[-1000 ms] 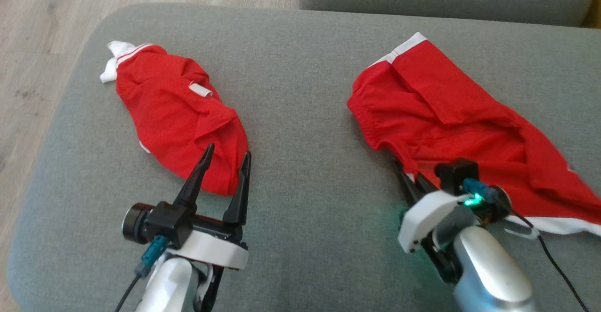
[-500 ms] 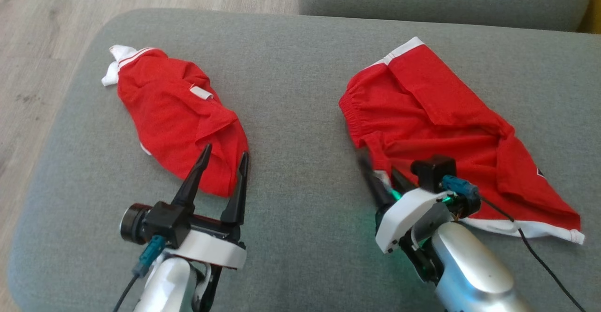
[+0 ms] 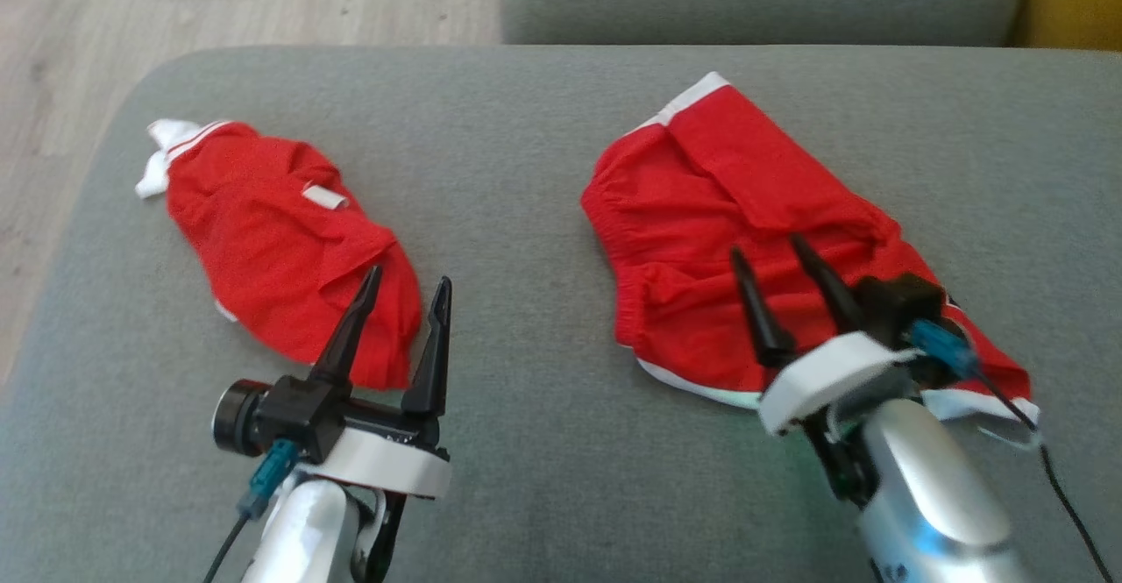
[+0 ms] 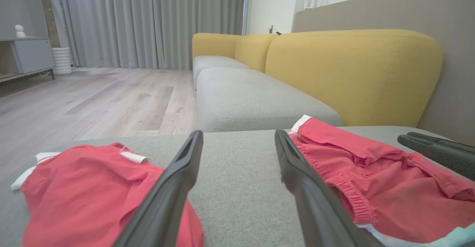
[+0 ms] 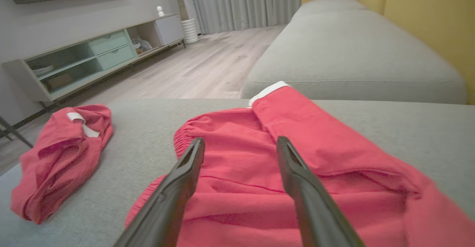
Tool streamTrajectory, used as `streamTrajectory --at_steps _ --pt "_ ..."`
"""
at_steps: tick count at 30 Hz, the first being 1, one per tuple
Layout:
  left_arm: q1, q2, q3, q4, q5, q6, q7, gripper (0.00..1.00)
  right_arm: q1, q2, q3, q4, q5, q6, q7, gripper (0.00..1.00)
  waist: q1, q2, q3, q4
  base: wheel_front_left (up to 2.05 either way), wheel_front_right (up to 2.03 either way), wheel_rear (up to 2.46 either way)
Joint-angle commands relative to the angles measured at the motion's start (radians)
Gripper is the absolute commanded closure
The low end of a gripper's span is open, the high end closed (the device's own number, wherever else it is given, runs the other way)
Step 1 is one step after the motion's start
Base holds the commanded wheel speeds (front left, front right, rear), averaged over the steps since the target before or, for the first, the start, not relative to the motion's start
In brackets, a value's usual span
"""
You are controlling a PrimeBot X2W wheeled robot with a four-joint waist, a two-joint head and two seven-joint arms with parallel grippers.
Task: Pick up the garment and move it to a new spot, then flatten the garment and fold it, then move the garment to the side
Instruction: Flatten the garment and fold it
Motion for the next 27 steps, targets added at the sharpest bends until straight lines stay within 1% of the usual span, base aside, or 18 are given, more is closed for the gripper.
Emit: streamTrajectory --at_steps 1,7,8,12,16,22,27 --pt "-0.012 0.001 0.039 -0.038 0.006 0.007 -0.006 0.0 0.015 0.003 -0.011 -0.047 -0.022 -0.001 -0.016 0.0 0.0 0.0 -0.005 -0.018 0.0 0.0 0.0" --pt "-0.004 0.001 0.039 -0.042 0.007 0.008 -0.006 0.0 0.1 0.003 -0.137 -0.143 -0.085 -0.001 -0.024 0.0 0.0 0.0 -0.009 -0.054 0.0 0.0 0.0" --pt "-0.004 0.001 0.039 -0.042 0.007 0.008 -0.006 0.0 0.1 0.003 -0.137 -0.143 -0.085 -0.001 -0.024 0.0 0.0 0.0 -0.009 -0.054 0.0 0.0 0.0" --pt "-0.002 0.001 0.037 -0.045 0.008 0.008 -0.006 0.0 0.149 0.003 -0.199 -0.191 -0.115 -0.001 -0.022 0.0 0.0 0.0 -0.004 -0.07 0.0 0.0 0.0" --pt "-0.008 0.001 0.036 -0.048 0.012 0.006 -0.006 0.0 0.159 0.003 -0.247 -0.224 -0.139 -0.001 -0.017 0.0 0.0 0.0 0.012 -0.075 0.0 0.0 0.0" --pt "-0.024 0.001 0.024 -0.044 0.01 0.001 -0.006 0.0 0.138 0.003 -0.288 -0.206 -0.251 -0.001 0.074 0.0 0.0 0.0 0.045 -0.061 0.0 0.0 0.0" --pt "-0.031 0.001 0.02 -0.039 0.008 -0.001 -0.006 0.0 0.128 0.003 -0.326 -0.167 -0.305 -0.001 0.111 0.0 0.0 0.0 0.063 -0.05 0.0 0.0 0.0"
